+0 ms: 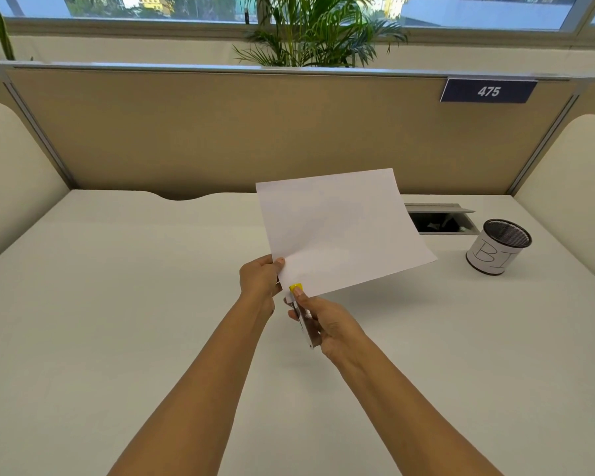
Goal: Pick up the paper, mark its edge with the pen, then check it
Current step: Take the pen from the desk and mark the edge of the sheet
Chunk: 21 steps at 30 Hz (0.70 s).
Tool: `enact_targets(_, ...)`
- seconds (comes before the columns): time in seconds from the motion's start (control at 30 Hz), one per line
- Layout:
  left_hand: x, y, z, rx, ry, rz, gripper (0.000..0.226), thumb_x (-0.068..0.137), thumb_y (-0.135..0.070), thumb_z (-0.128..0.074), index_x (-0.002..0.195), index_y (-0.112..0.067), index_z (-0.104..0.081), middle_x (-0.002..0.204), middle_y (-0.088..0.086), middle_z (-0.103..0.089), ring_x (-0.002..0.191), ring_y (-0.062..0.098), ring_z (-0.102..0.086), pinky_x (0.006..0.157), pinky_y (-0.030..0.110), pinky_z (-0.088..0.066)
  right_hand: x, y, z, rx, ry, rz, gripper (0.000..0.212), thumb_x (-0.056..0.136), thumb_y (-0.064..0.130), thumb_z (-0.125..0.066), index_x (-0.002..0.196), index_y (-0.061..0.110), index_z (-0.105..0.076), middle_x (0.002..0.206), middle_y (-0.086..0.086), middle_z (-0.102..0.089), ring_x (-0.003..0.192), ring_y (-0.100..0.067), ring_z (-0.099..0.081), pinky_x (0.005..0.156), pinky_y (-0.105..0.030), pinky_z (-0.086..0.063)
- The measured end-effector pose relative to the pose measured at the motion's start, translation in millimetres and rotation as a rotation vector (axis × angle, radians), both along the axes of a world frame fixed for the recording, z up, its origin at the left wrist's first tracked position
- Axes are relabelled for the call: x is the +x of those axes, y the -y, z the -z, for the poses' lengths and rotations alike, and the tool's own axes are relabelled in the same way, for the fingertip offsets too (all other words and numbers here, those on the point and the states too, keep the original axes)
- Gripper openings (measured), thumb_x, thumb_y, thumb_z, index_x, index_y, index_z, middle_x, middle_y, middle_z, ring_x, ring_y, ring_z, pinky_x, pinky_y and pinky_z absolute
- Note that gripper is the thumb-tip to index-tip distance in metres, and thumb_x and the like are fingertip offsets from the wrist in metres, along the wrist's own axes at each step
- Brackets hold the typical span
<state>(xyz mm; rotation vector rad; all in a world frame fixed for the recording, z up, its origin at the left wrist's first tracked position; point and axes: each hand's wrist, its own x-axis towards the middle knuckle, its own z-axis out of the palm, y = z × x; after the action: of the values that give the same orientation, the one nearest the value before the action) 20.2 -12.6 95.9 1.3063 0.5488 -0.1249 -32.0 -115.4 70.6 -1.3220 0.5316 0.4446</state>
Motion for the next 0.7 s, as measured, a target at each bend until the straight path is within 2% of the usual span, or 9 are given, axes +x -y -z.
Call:
enact_targets(0.13, 1.1, -0.4, -0.4, -0.005, 0.002, 0.007, 0.03, 0.088, -0.001, -0.055, 0.117, 0.002, -0.058, 0.12, 0.019, -0.063, 0.09, 0.029, -0.06, 0.076, 0.037, -0.05, -0.7, 0.5, 0.5, 0.103, -0.032, 0.01, 0.032, 0.079, 0.04, -0.068, 0.091, 0.011, -0.07, 0.082, 0.002, -0.07, 0.077, -0.008, -0.066, 0.068, -0.03, -0.043)
enact_targets(0.3, 3.3, -2.2, -4.4, 0.001, 0.012, 0.026, 0.03, 0.087, -0.001, -0.056, 0.118, 0.001, -0.058, 0.119, 0.018, -0.063, 0.089, 0.028, -0.06, 0.074, 0.037, -0.052, -6.0, 4.9, 3.0, 0.266, 0.001, -0.015, 0.036, 0.082, 0.037, -0.066, 0.103, 0.008, -0.07, 0.093, -0.002, -0.072, 0.091, -0.016, -0.068, 0.077, -0.034, -0.048)
enact_targets(0.47, 7.1, -6.6, -11.9, 0.046, 0.036, 0.057, 0.035, 0.089, -0.006, -0.055, 0.124, -0.002, -0.054, 0.122, 0.013, -0.062, 0.094, 0.027, -0.059, 0.076, 0.037, -0.048, -8.1, 18.8, 6.7, 0.138, 0.08, -0.023, 0.035, 0.087, 0.032, -0.061, 0.116, 0.013, -0.061, 0.11, 0.001, -0.066, 0.106, -0.019, -0.061, 0.086, -0.036, -0.043)
enact_targets(0.57, 8.9, -10.1, -16.2, 0.081, 0.057, 0.073, 0.035, 0.089, -0.009, -0.055, 0.124, -0.005, -0.055, 0.124, 0.011, -0.061, 0.101, 0.027, -0.06, 0.079, 0.039, -0.049, -9.6, 31.4, 9.4, 0.047, 0.121, -0.01, 0.028, 0.087, 0.032, -0.062, 0.111, 0.019, -0.06, 0.102, 0.002, -0.064, 0.1, -0.017, -0.06, 0.076, -0.03, -0.044)
enact_targets(0.63, 9.2, -12.0, -19.6, 0.112, 0.083, 0.083, 0.033, 0.09, -0.011, -0.054, 0.123, -0.007, -0.056, 0.124, 0.01, -0.062, 0.1, 0.026, -0.059, 0.077, 0.038, -0.047, -9.7, 39.9, 10.8, -0.004, 0.146, 0.022, 0.032, 0.086, 0.031, -0.063, 0.115, 0.018, -0.059, 0.1, 0.001, -0.063, 0.095, -0.015, -0.06, 0.07, -0.028, -0.043)
enact_targets(0.7, 10.1, -12.8, -23.5, 0.15, 0.113, 0.1, 0.034, 0.091, -0.012, -0.054, 0.124, -0.008, -0.055, 0.124, 0.009, -0.061, 0.099, 0.025, -0.058, 0.076, 0.037, -0.046, -8.7, 48.6, 12.6, -0.03, 0.17, 0.055, 0.033, 0.086, 0.031, -0.064, 0.116, 0.019, -0.059, 0.101, 0.001, -0.063, 0.091, -0.012, -0.061, 0.073, -0.028, -0.042)
